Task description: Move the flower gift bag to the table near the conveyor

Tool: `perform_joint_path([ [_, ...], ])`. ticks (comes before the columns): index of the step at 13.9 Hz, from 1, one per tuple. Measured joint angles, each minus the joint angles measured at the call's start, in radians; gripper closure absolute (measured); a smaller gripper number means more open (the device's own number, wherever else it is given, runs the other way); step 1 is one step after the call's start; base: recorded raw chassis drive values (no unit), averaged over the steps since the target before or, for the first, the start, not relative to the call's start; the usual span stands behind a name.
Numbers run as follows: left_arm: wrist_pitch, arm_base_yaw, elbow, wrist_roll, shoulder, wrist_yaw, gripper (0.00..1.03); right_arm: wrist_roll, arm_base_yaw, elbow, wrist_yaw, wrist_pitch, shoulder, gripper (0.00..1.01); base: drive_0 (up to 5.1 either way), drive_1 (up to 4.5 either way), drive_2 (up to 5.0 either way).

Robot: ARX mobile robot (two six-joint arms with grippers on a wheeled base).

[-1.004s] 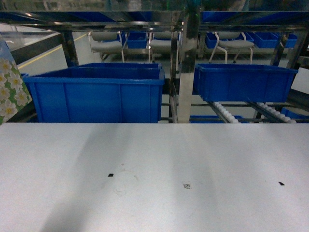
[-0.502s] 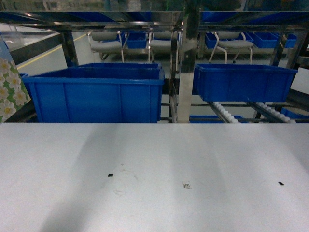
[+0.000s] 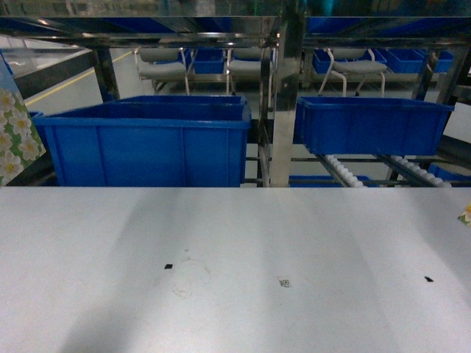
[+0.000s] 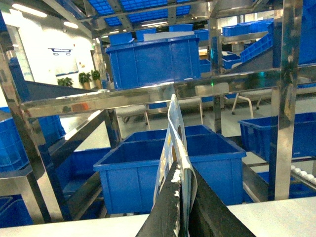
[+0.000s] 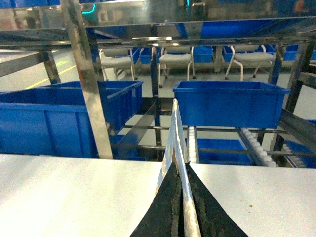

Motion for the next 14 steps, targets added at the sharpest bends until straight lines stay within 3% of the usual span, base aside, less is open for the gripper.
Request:
perform_joint_path([
  [5,0.0,0.0,0.0,0.0,0.0,0.0,1.01,-0.009,0.05,0.102,-0.014,0.002,0.185,0.99,0.0,0.0,0.0],
  [10,0.0,0.0,0.0,0.0,-0.001,0.0,1.01,-0.041,-0.008,0.125,-0.052,0.0,0.345,0.99,0.0,0.0,0.0],
  [14,0.0,0.0,0.0,0.0,-0.001,0.0,1.01,-0.053,-0.017,0.184,-0.056,0.003,0.392,0.99,0.0,0.0,0.0],
])
